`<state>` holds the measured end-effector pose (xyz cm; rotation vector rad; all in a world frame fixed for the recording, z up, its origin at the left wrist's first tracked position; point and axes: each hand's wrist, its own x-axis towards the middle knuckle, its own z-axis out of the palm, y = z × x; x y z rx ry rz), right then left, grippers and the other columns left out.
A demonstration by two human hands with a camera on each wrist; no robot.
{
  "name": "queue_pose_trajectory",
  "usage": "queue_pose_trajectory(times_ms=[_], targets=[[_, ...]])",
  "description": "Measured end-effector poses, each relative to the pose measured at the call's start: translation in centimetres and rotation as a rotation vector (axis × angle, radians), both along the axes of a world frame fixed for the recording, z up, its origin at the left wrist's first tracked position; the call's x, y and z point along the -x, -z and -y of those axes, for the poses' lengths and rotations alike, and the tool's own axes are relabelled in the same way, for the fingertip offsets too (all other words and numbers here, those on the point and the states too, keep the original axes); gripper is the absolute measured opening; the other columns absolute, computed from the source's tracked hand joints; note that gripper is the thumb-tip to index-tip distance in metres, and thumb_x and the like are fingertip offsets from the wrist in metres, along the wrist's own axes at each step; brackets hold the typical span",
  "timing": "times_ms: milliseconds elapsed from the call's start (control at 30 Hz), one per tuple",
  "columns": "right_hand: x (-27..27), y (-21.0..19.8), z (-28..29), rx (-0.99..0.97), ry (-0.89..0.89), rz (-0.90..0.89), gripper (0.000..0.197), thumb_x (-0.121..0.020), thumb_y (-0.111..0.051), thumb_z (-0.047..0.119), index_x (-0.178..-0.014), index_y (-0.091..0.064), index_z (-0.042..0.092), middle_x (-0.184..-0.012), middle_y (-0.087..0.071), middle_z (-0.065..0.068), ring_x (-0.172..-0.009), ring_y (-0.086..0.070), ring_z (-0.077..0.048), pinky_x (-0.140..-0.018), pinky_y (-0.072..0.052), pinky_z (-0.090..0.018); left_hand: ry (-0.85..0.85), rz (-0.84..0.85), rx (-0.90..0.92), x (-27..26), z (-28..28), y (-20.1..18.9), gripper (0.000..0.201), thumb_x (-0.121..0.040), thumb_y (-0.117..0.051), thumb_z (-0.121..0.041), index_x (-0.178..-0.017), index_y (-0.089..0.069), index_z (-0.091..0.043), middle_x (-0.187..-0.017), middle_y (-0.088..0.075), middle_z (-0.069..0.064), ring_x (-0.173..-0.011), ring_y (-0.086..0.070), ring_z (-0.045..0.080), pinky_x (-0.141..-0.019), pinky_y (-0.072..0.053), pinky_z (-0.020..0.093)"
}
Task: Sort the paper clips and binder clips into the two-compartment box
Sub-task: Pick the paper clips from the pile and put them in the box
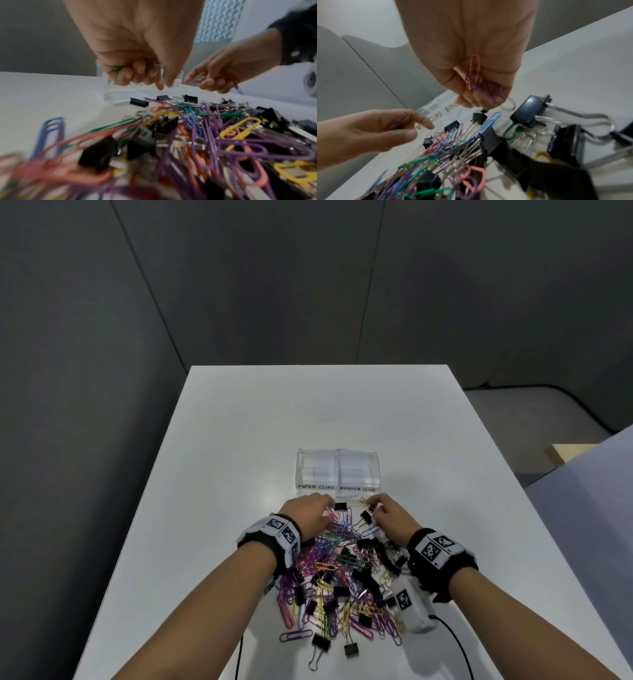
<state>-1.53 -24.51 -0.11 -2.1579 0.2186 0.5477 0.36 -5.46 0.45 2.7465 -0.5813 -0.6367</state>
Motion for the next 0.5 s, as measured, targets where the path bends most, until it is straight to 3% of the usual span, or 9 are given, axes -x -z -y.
queue_pose_trajectory(times_ms=[133, 267, 367, 500], targets=[[-0.2, -0.3, 0.2, 0.228, -0.174, 0.069, 0.020, -0.094, -0.049, 0.023, -0.107, -0.056, 0.009, -0.097, -0.059, -0.007, -0.082, -0.050, -0.018, -0.071, -0.038, -0.024, 0.141, 0.052, -0.178, -0.6, 1.3, 0.4, 0.046, -0.090, -0.054, -0.031, -0.132, -0.043, -0.016, -0.126, -0.050, 0.010, -0.112, -0.054, 0.028, -0.090, -0.047, 0.039], [0.0, -0.4, 0.5, 0.534, -0.450, 0.075, 0.019, -0.093, -0.051, 0.019, -0.111, -0.056, 0.013, -0.113, -0.062, -0.008, -0.097, -0.059, -0.026, -0.080, -0.046, -0.032, 0.128, 0.065, -0.215, -0.9, 1.7, 0.7, 0.039, -0.089, -0.056, -0.026, -0.124, -0.048, -0.011, -0.123, -0.050, 0.011, -0.109, -0.055, 0.029, -0.089, -0.047, 0.039], [0.2, 0.0, 0.2, 0.676, -0.608, 0.121, 0.017, -0.094, -0.046, 0.014, -0.107, -0.056, 0.011, -0.117, -0.056, -0.009, -0.096, -0.060, -0.030, -0.077, -0.047, -0.035, 0.117, 0.072, -0.204, -0.7, 1.3, 1.1, 0.032, -0.091, -0.053, -0.020, -0.121, -0.050, -0.010, -0.123, -0.050, 0.011, -0.107, -0.055, 0.029, -0.087, -0.047, 0.038], [0.0, 0.6, -0.2, 0.718, -0.611, 0.149, 0.016, -0.094, -0.045, 0.013, -0.103, -0.058, 0.008, -0.118, -0.052, -0.010, -0.079, -0.058, -0.029, -0.066, -0.041, -0.033, 0.095, 0.067, -0.180, -0.1, 0.6, 1.4, 0.028, -0.093, -0.050, -0.022, -0.118, -0.052, -0.009, -0.123, -0.050, 0.011, -0.108, -0.055, 0.029, -0.086, -0.046, 0.038]])
